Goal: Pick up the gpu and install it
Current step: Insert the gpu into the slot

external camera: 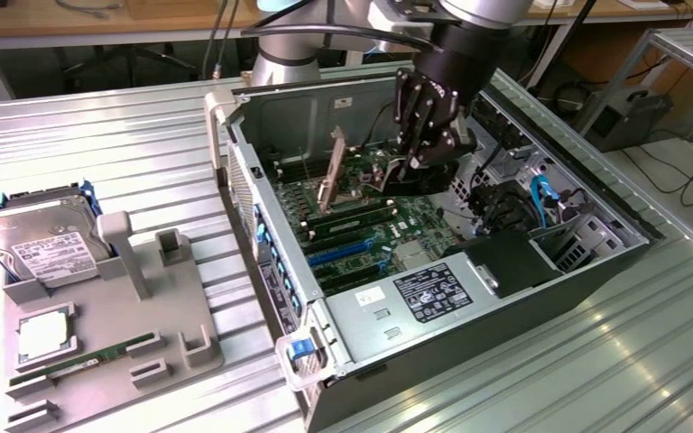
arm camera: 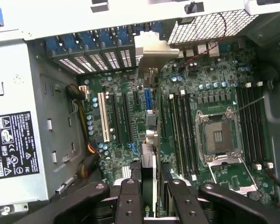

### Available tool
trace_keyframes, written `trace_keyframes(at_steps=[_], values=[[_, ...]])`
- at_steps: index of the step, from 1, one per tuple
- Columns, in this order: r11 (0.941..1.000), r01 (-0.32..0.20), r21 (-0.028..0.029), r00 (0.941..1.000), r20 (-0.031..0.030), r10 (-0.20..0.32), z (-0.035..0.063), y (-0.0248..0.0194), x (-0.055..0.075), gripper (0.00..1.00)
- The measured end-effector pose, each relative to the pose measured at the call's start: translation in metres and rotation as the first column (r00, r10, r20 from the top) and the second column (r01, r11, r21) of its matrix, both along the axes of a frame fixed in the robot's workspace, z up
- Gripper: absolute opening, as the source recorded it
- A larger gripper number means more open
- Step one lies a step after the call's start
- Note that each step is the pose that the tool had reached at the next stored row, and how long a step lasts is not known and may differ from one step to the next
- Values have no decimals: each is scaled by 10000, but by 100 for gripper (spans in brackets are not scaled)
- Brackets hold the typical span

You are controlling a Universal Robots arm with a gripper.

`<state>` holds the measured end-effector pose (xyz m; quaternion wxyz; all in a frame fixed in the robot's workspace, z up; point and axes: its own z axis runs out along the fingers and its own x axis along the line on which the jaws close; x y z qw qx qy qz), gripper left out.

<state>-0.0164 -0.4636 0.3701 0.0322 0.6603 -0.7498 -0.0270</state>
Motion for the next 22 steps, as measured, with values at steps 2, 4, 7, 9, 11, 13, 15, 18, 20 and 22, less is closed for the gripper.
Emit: trace_keyframes(at_steps=[2, 4, 7, 9, 11, 13, 15, 18, 20, 22], values=[[10000, -57, 3, 10000, 8, 57, -23, 27, -11, 26], [10000, -62, 5, 10000, 15, 62, -45, 77, -47, 26], [10000, -69, 4, 10000, 47, 69, -88, 150, -103, 26], [10000, -100, 4, 9999, 81, 100, -120, 180, -122, 26], [9999, -154, 5, 9998, 104, 154, -155, 192, -138, 26], [9997, -240, 4, 9996, 117, 240, -176, 192, -147, 26], [9996, -300, 2, 9995, 130, 300, -193, 180, -158, 26], [9993, -361, 3, 9993, 133, 360, -217, 118, -163, 26], [9991, -427, 3, 9990, 134, 427, -243, 46, -166, 26], [9988, -486, 6, 9987, 140, 485, -273, 28, -176, 26]])
